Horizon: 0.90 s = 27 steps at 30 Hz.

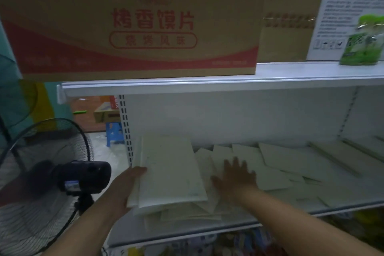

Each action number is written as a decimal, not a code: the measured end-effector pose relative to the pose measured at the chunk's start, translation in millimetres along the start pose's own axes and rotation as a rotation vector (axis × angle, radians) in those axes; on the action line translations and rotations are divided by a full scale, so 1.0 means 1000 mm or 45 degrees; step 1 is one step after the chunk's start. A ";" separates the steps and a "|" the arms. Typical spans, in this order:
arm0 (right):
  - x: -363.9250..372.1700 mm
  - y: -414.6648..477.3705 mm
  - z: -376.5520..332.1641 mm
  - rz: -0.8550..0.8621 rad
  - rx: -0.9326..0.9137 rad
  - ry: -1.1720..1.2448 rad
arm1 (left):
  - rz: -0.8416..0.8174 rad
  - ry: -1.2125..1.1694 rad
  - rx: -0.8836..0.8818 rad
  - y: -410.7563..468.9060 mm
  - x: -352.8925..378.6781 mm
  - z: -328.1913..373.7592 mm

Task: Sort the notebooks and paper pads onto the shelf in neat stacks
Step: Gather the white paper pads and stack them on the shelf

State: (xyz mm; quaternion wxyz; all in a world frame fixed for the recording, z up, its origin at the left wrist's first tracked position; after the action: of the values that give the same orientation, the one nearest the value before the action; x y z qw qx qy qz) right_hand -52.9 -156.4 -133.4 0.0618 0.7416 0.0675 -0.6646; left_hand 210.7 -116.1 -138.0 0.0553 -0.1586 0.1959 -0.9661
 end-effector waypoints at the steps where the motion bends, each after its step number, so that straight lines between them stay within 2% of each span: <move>1: 0.009 0.004 0.016 -0.088 0.116 0.028 | -0.003 -0.016 -0.007 0.003 0.001 -0.001; 3: 0.016 0.009 0.025 -0.148 0.139 0.046 | 0.000 -0.041 -0.011 0.006 0.003 -0.002; 5: 0.012 0.010 0.017 -0.135 0.046 -0.028 | -0.018 -0.048 -0.028 0.006 0.005 -0.004; 8: -0.013 0.001 0.005 0.041 -0.047 -0.087 | 0.002 -0.029 -0.037 0.008 -0.001 -0.005; 9: -0.025 -0.003 0.002 0.129 -0.059 -0.099 | 0.005 -0.034 -0.042 0.009 -0.003 -0.004; 12: -0.079 -0.030 -0.015 0.759 -0.272 -0.188 | -0.001 0.001 -0.050 0.013 0.001 -0.001; 14: -0.093 -0.057 -0.034 1.002 -0.585 -0.153 | -0.008 0.059 -0.054 0.011 0.013 -0.003; 18: -0.078 -0.103 -0.077 0.976 -1.137 -0.108 | -0.070 0.063 0.022 -0.002 0.048 -0.004; 21: -0.063 -0.114 -0.069 0.842 -1.215 -0.079 | -0.107 0.046 0.037 -0.011 0.073 -0.011; 25: -0.065 -0.131 -0.023 0.801 -1.223 -0.045 | -0.114 -0.017 0.048 -0.024 0.118 -0.029; 27: -0.067 -0.139 0.006 0.781 -1.218 -0.008 | -0.186 -0.084 -0.005 -0.032 0.151 -0.045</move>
State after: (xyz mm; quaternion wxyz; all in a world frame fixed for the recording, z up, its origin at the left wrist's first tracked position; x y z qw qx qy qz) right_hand -91.5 -22.2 -67.3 0.5813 0.6146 0.1423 -0.5139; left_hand 51.8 -96.3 -121.6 -0.0093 -0.2044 0.1839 -0.9614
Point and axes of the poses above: each hand's wrist, its own y-axis towards the middle knuckle, its own x-axis out of the palm, z = x × y, the point moved 8 cm from there along y, towards the middle knuckle, and after that the axes turned 9 degrees about -x, right-handed, at the moved point
